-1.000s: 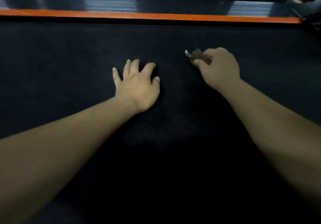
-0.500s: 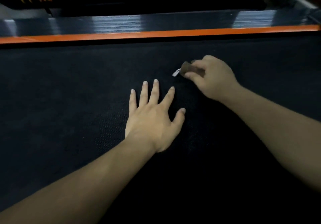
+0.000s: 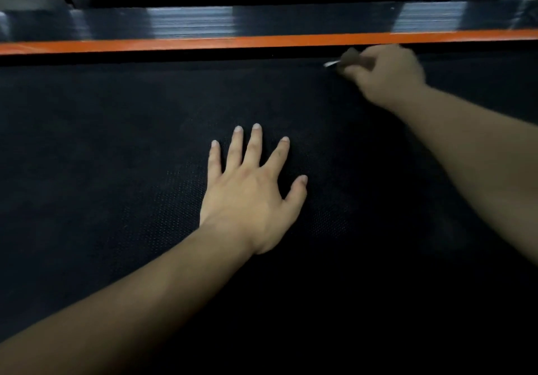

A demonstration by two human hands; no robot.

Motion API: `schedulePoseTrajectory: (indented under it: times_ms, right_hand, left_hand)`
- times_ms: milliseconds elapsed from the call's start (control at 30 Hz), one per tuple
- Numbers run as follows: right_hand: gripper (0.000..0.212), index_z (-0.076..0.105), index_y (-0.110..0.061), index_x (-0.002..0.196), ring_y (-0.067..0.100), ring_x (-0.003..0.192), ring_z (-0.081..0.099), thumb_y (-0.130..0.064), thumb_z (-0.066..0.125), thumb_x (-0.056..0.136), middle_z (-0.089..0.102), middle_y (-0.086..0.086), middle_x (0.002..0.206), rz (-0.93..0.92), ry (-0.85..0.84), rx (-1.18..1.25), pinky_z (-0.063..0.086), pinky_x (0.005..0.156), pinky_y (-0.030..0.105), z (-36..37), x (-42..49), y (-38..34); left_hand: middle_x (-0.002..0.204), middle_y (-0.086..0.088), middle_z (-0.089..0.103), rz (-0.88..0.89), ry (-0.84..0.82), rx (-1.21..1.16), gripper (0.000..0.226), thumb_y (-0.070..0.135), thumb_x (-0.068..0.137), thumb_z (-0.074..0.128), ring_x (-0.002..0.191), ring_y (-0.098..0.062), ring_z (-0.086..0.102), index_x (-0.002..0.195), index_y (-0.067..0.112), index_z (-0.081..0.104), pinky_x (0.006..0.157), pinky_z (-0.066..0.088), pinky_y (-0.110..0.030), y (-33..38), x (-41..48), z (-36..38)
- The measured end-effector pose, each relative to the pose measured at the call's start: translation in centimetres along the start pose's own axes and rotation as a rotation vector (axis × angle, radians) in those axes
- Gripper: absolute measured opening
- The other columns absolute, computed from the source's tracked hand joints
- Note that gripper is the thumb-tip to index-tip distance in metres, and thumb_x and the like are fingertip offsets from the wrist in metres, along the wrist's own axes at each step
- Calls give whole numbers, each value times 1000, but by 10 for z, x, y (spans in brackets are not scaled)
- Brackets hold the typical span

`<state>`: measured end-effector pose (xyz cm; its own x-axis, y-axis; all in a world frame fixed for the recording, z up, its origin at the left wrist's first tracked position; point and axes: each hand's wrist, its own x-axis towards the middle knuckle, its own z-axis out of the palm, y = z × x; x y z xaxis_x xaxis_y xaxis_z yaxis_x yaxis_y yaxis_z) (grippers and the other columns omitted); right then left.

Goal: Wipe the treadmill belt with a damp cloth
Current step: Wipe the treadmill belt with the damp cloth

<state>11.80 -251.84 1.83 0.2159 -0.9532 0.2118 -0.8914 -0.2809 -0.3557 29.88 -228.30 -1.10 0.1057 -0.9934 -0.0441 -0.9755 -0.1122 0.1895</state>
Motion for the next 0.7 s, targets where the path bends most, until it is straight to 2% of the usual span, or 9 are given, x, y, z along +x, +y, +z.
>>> schedulePoseTrajectory:
  times_ms: [67, 100, 167, 267, 333, 433, 500, 600, 700]
  right_hand:
    - [37, 68, -19, 113, 32, 106, 61, -49, 61, 92, 67, 11, 111, 199, 67, -22, 44, 84, 37, -12, 13, 22]
    - [36, 67, -18, 114, 33, 108, 60, -47, 61, 93, 67, 12, 113, 226, 83, -38, 44, 85, 37, -12, 12, 26]
    - [32, 68, -19, 109, 31, 100, 61, -45, 61, 93, 67, 9, 104, 117, 81, -31, 44, 82, 37, -6, -2, 21]
    - [24, 68, -25, 101, 22, 86, 56, -47, 61, 92, 60, 0, 92, -91, -35, 6, 44, 76, 35, -8, -26, 19]
    - [26, 67, -26, 105, 24, 91, 58, -48, 60, 93, 60, 0, 94, -48, -45, -53, 42, 76, 36, -19, -23, 34]
    - [28, 67, -23, 106, 28, 98, 60, -46, 59, 93, 63, 2, 98, 118, 47, -14, 38, 77, 32, -28, -19, 47]
    - [26, 67, -25, 101, 25, 93, 59, -48, 60, 92, 61, 2, 95, 30, 27, 0, 40, 76, 33, -21, -36, 42]
    - [27, 68, -26, 104, 22, 88, 56, -49, 61, 92, 57, 2, 95, -170, -92, 22, 46, 77, 36, -25, -79, 30]
    - [28, 67, -26, 104, 20, 86, 55, -51, 58, 94, 55, 1, 93, -200, -111, -76, 44, 74, 36, -39, -91, 43]
  left_hand:
    - [172, -3, -7, -1, -2, 1, 72, 71, 96, 11, 156, -24, -18, 162, 40, 4, 125, -11, -53, 1, 0, -1]
    - [172, -4, -7, -1, -6, 1, 72, 70, 97, 12, 156, -24, -18, 162, 40, 5, 125, -11, -53, 2, 0, -1]
    - [172, -4, -8, -10, -21, 0, 72, 70, 97, 13, 156, -24, -19, 162, 39, 5, 125, -11, -53, 4, 0, -1]
    - [172, -4, -7, -10, -27, 1, 73, 71, 96, 12, 157, -24, -17, 162, 40, 5, 125, -10, -53, 4, 0, -1]
    - [172, -4, -5, -5, -12, 0, 72, 71, 96, 13, 157, -24, -15, 162, 40, 7, 125, -10, -52, 3, 1, 0]
    - [172, -3, -3, -14, -6, -4, 73, 72, 96, 15, 157, -24, -14, 162, 41, 9, 125, -10, -52, 2, 1, 0]
    - [172, -4, -2, -14, -10, -5, 73, 71, 96, 15, 157, -24, -13, 162, 40, 10, 126, -9, -52, 3, 0, 0]
    - [172, -4, -1, -14, -1, -3, 73, 71, 96, 16, 157, -24, -12, 162, 39, 12, 126, -9, -52, 4, 0, -1]
    - [172, -4, -1, -17, -3, 1, 73, 72, 96, 16, 158, -24, -12, 162, 39, 12, 126, -9, -52, 4, -1, -1]
